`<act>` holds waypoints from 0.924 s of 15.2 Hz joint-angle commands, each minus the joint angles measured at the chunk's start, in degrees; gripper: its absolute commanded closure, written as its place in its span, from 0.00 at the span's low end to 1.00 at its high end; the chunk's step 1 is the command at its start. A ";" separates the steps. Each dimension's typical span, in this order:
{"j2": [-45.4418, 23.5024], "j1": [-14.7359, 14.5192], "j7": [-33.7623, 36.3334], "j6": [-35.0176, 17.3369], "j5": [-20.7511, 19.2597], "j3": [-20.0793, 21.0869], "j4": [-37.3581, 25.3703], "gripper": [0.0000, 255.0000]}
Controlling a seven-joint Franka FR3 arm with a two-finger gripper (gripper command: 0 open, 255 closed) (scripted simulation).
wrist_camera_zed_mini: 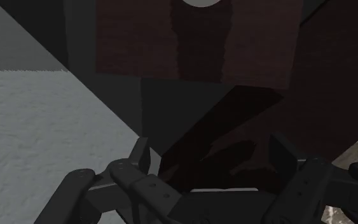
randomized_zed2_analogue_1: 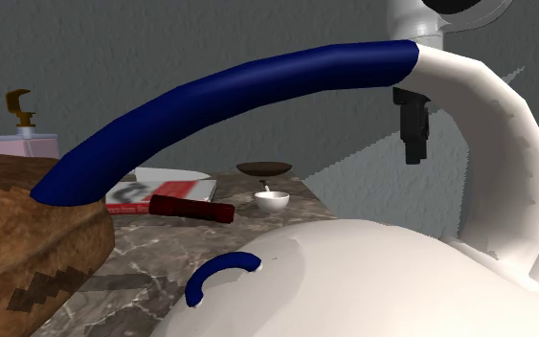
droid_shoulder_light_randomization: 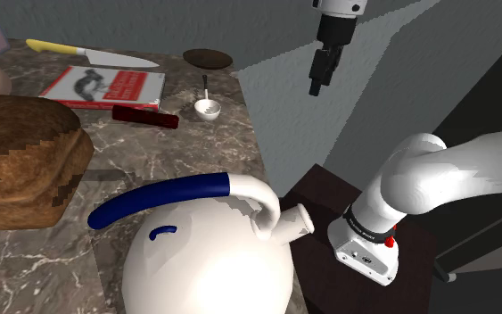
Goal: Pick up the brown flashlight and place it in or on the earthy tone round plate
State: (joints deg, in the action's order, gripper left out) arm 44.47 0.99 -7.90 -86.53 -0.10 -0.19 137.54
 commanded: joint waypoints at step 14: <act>-17.89 -7.81 -1.59 -15.09 2.24 9.36 -9.57 0.00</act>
State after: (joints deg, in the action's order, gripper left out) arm 28.13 -6.32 -9.33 -100.49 2.19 8.45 129.00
